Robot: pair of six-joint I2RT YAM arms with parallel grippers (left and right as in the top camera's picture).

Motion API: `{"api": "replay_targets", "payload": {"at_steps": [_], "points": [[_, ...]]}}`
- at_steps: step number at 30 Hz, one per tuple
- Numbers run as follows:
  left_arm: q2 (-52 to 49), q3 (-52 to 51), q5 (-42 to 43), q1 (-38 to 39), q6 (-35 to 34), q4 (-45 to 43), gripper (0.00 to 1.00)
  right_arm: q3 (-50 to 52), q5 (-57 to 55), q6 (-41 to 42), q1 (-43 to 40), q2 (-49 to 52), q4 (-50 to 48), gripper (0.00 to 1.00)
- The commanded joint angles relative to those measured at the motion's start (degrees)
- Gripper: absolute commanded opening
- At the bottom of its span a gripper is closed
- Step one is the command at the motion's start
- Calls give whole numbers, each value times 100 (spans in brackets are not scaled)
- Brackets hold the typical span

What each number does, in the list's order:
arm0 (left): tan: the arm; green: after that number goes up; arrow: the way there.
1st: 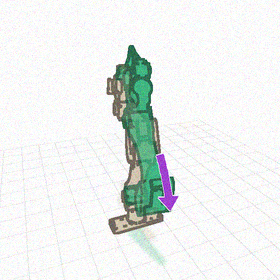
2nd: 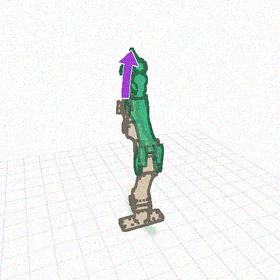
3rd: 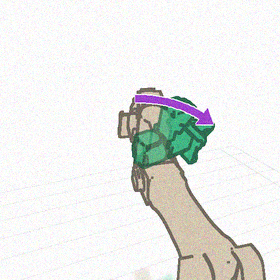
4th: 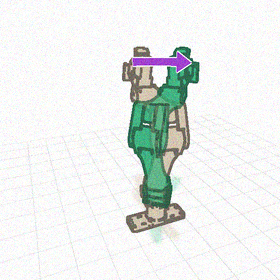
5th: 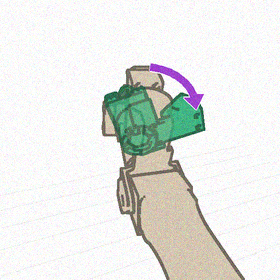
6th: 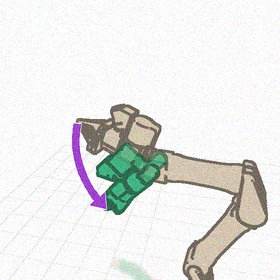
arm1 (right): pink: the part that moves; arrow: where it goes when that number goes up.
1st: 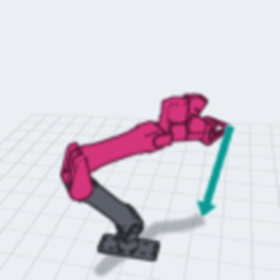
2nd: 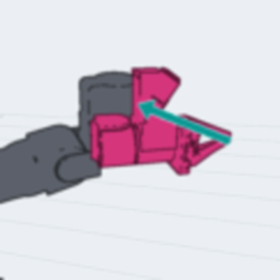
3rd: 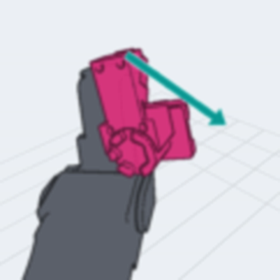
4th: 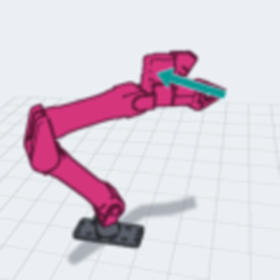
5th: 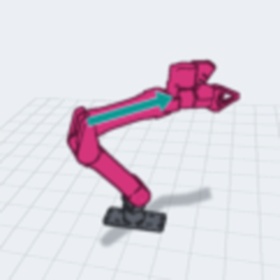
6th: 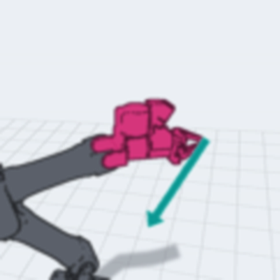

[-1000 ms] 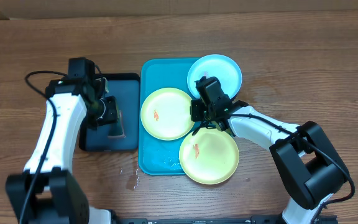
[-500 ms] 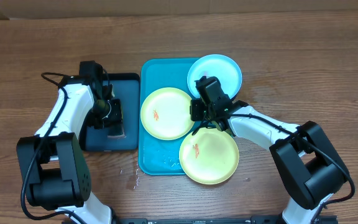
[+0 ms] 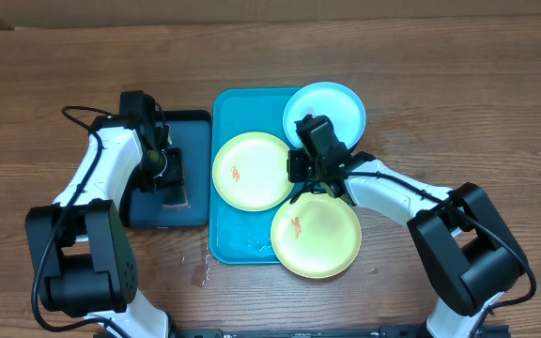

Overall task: Clean dirty plates on tray and stack at the side
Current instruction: 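Lower the left gripper into the black tray and grasp the sponge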

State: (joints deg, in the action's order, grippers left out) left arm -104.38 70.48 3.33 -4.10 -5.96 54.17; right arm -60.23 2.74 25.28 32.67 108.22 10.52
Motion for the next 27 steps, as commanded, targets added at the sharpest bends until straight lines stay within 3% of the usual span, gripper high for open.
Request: {"api": "replay_targets", "payload": {"at_steps": [1, 11, 20, 27], "points": [[-74, -92, -79, 39, 83, -31, 41, -17, -9, 28, 0, 35, -44, 7], [-118, -103, -76, 39, 59, -70, 38, -17, -9, 28, 0, 35, -46, 8], [-125, -308, -76, 39, 13, -247, 41, -17, -9, 28, 0, 35, -50, 8], [-125, -400, -140, 33, 15, -575, 35, -17, -9, 28, 0, 35, -57, 8]]}}
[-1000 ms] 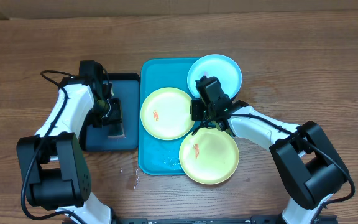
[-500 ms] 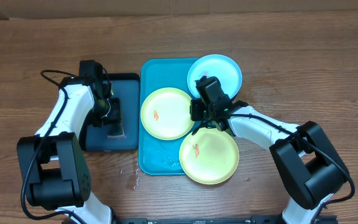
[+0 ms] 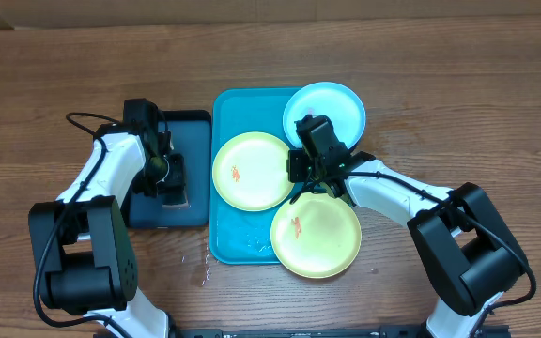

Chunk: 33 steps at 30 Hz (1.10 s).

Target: Clean dirty plates on tray and stack at the side

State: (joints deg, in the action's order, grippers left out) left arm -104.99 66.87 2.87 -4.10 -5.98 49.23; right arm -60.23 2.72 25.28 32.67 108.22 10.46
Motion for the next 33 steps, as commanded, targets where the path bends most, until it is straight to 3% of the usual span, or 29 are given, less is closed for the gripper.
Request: {"api": "replay_targets", "payload": {"at_steps": [1, 12, 17, 26, 33], "points": [[-63, -39, -85, 33, 13, -114, 35, -17, -7, 28, 0, 35, -50, 8], [-66, -205, -50, 37, -4, -203, 32, -17, -7, 28, 0, 35, -52, 8], [-66, -223, -20, 37, -4, -286, 4, -17, -7, 28, 0, 35, -57, 8], [142, -68, -57, 22, 96, -297, 4, -17, -4, 28, 0, 35, -61, 4], [1086, 81, -37, 52, 79, -365, 4, -15, -37, 26, -4, 35, 46, 4]]}}
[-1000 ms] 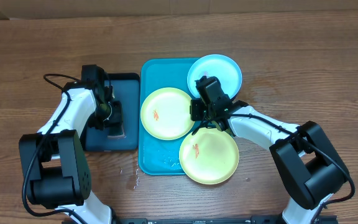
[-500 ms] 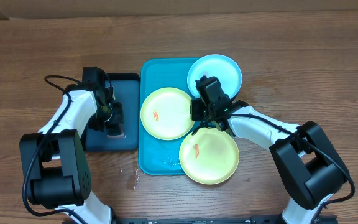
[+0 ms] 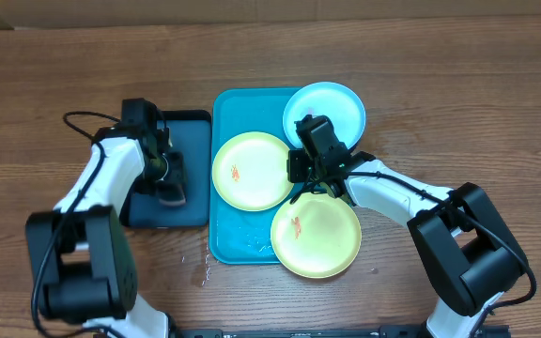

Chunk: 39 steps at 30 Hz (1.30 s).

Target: Clean dirty plates on tray and stack at the side

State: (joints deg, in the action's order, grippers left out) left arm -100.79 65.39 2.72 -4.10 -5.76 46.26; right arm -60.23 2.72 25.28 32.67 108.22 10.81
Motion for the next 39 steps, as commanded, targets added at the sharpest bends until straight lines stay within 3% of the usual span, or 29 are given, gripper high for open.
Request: {"api": "replay_targets", "payload": {"at_steps": [1, 9, 39], "points": [[822, 229, -22, 59, 55, -74, 4, -15, -37, 26, -4, 35, -20, 4], [1725, 229, -35, 70, -317, -50, 4, -17, -31, 28, -4, 35, -216, 4], [1421, 227, 177, 81, -321, 59, 4, -17, -28, 28, -4, 35, -804, 5]]}}
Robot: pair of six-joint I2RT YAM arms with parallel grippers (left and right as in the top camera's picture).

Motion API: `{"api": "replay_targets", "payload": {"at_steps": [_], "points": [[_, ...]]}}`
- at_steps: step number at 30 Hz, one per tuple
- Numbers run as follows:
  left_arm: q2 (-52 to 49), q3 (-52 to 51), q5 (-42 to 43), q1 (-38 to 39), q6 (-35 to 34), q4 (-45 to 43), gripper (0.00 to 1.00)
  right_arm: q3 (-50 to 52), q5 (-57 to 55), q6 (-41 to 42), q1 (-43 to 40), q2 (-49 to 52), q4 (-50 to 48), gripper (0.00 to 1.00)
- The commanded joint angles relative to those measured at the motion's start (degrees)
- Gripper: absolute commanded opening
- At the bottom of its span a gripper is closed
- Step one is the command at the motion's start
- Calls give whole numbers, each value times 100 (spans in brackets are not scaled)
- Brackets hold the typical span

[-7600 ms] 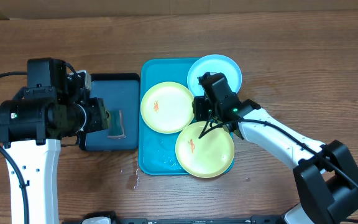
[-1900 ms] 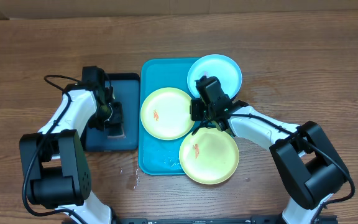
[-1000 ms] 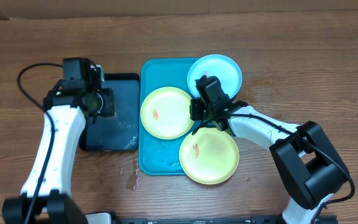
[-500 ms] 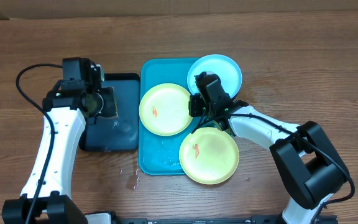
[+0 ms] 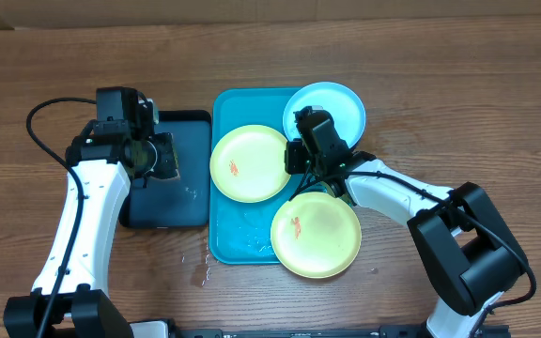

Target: Clean dirty plates on tray and stack at the side

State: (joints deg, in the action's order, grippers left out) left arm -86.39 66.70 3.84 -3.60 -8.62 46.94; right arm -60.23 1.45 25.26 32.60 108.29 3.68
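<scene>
On the teal tray (image 5: 228, 225) lie three plates. A yellow-green plate (image 5: 242, 164) with an orange smear is at the upper left. A second smeared yellow-green plate (image 5: 316, 237) hangs over the tray's lower right edge. A light blue plate (image 5: 336, 105) sits at the top right. My right gripper (image 5: 295, 161) is at the right rim of the upper yellow-green plate, and its fingers look closed on that rim. My left gripper (image 5: 163, 156) hangs over the upper part of the dark blue tray (image 5: 172, 202). Its fingers look dark and merge with the tray.
The dark blue tray lies directly left of the teal one, with a small pale speck (image 5: 192, 193) on it. Droplets or crumbs (image 5: 203, 268) mark the wooden table in front of the trays. A cable loops beside the left arm.
My left arm has swung up and outward, so its gripper has moved from the middle of the dark tray to its upper part. The upper yellow-green plate has shifted slightly left and up, with my right gripper still at its rim.
At all three earlier moments my left gripper was low in the middle of the dark tray, shifting only slightly, and my right gripper stayed at the upper yellow-green plate's rim. Now the left gripper is higher over that tray, and the plate has moved a little.
</scene>
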Motion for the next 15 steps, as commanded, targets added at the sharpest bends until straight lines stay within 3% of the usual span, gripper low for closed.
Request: {"api": "replay_targets", "payload": {"at_steps": [1, 13, 15], "points": [[-20, 96, 66, 31, -35, -9, 4, -17, 98, 31, 2, 28, -92, 5], [-20, 96, 63, 31, -35, -13, 4, -17, 96, 31, 2, 28, -90, 11], [-20, 96, 66, 31, -33, -13, 4, -17, 98, 31, 2, 28, -87, 16]]}}
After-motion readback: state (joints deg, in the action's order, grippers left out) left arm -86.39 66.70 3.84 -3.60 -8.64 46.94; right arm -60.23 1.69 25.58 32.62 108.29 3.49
